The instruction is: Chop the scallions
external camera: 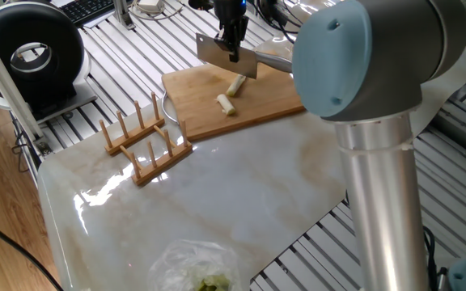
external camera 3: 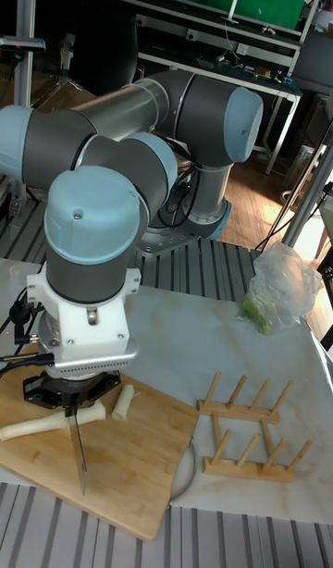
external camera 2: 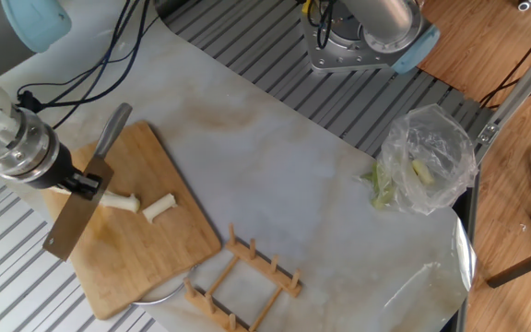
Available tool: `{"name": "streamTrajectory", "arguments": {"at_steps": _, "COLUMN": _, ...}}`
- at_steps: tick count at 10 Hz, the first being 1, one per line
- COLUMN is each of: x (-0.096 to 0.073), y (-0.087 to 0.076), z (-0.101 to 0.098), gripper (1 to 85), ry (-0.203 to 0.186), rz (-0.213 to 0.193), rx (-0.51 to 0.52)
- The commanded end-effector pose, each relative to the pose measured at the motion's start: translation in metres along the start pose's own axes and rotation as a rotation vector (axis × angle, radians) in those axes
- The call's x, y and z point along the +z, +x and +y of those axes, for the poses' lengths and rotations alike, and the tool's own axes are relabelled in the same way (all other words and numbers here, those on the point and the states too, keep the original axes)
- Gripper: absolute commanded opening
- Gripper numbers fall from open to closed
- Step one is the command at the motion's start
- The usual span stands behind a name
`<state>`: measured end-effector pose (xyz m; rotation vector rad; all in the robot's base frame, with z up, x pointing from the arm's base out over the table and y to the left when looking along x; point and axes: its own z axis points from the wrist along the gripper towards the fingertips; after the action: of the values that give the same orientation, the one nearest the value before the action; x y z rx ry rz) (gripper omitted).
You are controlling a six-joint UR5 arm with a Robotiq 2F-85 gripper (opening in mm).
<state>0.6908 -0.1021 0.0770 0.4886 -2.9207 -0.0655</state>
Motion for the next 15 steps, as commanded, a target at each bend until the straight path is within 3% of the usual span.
{"name": "streamTrajectory", "arguments": {"at_steps": 1, "x": 0.003, "y": 0.009, "z": 0.007, "gripper": 1.3, "ry": -0.002, "rz": -0.006, "rx": 0.014}}
{"name": "streamTrajectory", "arguments": {"at_steps": 4, "x": -0.001, "y": 0.011, "z": -0.006, "gripper": 1.3, "ry": 0.03, "rz": -0.008, "rx": 0.009}}
{"name": "streamTrajectory", "arguments": {"at_steps": 5, "x": -0.005, "y": 0.011, "z": -0.004, "gripper": 1.3, "ry": 0.017, "rz": -0.009, "rx": 0.008}}
{"name": "streamTrajectory", "arguments": {"at_steps": 7, "x": 0.001, "y": 0.011, "z": 0.001, "gripper": 1.3, "ry": -0.001, "rz": -0.022, "rx": 0.013}}
{"name": "streamTrajectory", "arguments": {"at_steps": 15, "x": 0.019, "y": 0.013, "z": 0.006, "gripper": 1.3, "ry": -0.009, "rz": -0.055, "rx": 0.02}}
